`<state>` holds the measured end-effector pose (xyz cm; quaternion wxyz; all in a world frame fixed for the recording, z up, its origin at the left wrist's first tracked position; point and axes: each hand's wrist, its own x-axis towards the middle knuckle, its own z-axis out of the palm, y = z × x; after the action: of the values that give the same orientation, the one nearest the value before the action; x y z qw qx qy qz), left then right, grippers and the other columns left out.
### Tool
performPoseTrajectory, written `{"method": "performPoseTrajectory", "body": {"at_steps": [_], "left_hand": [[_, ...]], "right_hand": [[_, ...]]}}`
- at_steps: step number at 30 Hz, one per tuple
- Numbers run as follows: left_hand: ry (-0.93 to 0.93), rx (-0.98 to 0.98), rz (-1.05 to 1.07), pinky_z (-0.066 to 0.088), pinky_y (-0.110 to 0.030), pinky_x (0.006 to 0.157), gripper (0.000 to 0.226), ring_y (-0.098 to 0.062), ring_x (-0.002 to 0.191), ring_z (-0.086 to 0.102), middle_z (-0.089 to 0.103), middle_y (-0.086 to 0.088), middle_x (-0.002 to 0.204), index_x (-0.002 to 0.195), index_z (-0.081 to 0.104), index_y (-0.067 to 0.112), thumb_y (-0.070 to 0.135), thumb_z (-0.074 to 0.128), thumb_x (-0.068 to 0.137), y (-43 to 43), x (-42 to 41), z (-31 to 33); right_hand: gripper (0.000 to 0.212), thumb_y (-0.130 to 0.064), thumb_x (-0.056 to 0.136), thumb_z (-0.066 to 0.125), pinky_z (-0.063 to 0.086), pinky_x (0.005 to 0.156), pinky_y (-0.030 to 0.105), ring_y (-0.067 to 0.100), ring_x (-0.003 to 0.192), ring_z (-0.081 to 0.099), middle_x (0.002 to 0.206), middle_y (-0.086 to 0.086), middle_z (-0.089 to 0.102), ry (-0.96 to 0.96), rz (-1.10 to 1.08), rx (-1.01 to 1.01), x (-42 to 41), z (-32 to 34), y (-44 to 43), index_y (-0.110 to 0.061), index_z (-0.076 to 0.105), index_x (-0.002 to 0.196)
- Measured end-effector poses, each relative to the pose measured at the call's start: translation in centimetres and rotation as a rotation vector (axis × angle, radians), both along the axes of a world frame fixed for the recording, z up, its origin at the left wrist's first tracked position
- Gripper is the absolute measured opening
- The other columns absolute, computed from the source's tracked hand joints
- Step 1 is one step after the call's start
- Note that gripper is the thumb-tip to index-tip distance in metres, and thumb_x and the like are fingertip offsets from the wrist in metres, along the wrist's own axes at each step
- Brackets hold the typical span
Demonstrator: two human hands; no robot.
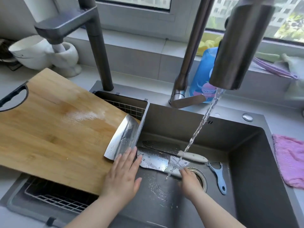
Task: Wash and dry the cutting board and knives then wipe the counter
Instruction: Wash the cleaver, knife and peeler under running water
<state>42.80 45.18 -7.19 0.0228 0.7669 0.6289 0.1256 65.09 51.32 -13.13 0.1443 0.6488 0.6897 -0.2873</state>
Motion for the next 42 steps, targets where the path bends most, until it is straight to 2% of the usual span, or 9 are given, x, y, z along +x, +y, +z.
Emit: {"method": "performPoseTrajectory", "body": {"at_steps": [3,17,22,25,30,35,38,40,42], "left_hand": [[0.06,0.053,0.022,0.007,-0.031,0.11,0.066,-0.012,0.143,-0.01,0.049,-0.009,0.132,0.122,0.042,0.01,0.039,0.049,0.064,0.4,-0.1,-0.6],[0.092,0.058,0.0,0.008,-0.03,0.109,0.095,-0.013,0.143,-0.013,0.041,-0.006,0.134,0.118,0.043,0.016,0.028,0.086,0.034,0.5,-0.3,-1.9],[0.001,0.031,0.014,0.008,-0.03,0.108,0.063,-0.014,0.144,-0.008,0.063,-0.012,0.119,0.111,0.06,0.013,0.029,0.063,0.05,0.6,-0.2,-1.3],[-0.003,-0.015,0.032,0.009,-0.029,0.107,0.052,-0.013,0.134,0.012,0.066,-0.013,0.114,0.1,0.071,0.01,0.032,0.04,0.065,0.6,-0.1,-0.8],[0.016,-0.084,0.009,0.005,-0.033,0.111,0.054,-0.015,0.143,-0.001,0.068,-0.014,0.109,0.099,0.072,0.007,0.033,0.035,0.069,0.2,-0.2,-0.3],[0.076,-0.08,-0.212,0.005,-0.031,0.11,0.069,-0.021,0.109,0.062,0.07,-0.006,0.108,0.11,0.064,0.011,0.035,0.063,0.045,-0.3,4.7,1.2],[0.077,-0.157,-0.29,0.008,-0.029,0.107,0.085,-0.013,0.099,0.067,0.07,0.001,0.108,0.115,0.045,0.015,0.044,0.055,0.036,-0.3,7.9,1.6],[0.117,-0.241,-0.318,-0.002,-0.027,0.112,0.09,-0.015,0.117,0.056,0.059,-0.002,0.127,0.128,0.037,0.014,0.042,0.057,0.046,0.1,8.4,1.7],[0.116,-0.208,-0.247,-0.019,-0.024,0.11,0.085,-0.018,0.143,0.008,0.001,-0.001,0.151,0.147,0.002,0.013,0.026,0.053,0.079,1.2,7.4,1.9]], "right_hand": [[0.059,-0.001,0.091,0.032,0.016,0.115,0.03,0.023,0.142,0.017,0.156,0.005,0.015,-0.115,0.105,0.045,0.0,-1.3,1.1,-0.017,0.018,0.146],[0.043,-0.019,0.085,0.053,0.043,0.096,0.028,0.023,0.122,0.052,0.13,0.004,0.053,-0.235,0.213,-0.221,-2.4,-2.8,0.7,-0.014,0.044,0.127],[0.006,-0.025,0.081,0.053,0.052,0.071,0.025,0.025,0.095,0.064,0.085,-0.004,0.055,-0.071,0.142,-0.271,-1.3,1.3,0.3,-0.025,0.048,0.085],[0.014,-0.02,0.081,0.05,0.049,0.07,0.027,0.026,0.096,0.062,0.087,0.0,0.054,-0.119,0.151,-0.214,-0.6,4.5,-0.1,-0.017,0.053,0.094],[0.017,-0.023,0.078,0.049,0.03,0.039,0.019,0.013,0.045,0.046,0.07,-0.004,0.047,-0.045,-0.038,-0.124,1.2,7.7,-2.0,-0.019,0.035,0.068],[0.024,-0.022,0.076,0.049,0.03,0.042,0.02,0.01,0.047,0.041,0.063,-0.005,0.041,-0.003,-0.095,-0.027,2.2,10.5,-3.6,-0.02,0.03,0.062],[0.029,-0.021,0.076,0.051,0.025,0.044,0.022,0.011,0.052,0.038,0.063,-0.004,0.038,-0.006,-0.059,0.022,2.2,12.1,-4.8,-0.02,0.027,0.06],[0.029,-0.021,0.075,0.051,0.024,0.047,0.024,0.016,0.058,0.039,0.064,-0.004,0.038,0.001,-0.047,0.046,2.4,12.9,-5.4,-0.02,0.026,0.059],[0.029,-0.021,0.074,0.05,0.023,0.048,0.026,0.014,0.057,0.036,0.064,-0.003,0.037,-0.008,-0.041,0.066,2.8,13.4,-5.8,-0.019,0.025,0.059]]}}
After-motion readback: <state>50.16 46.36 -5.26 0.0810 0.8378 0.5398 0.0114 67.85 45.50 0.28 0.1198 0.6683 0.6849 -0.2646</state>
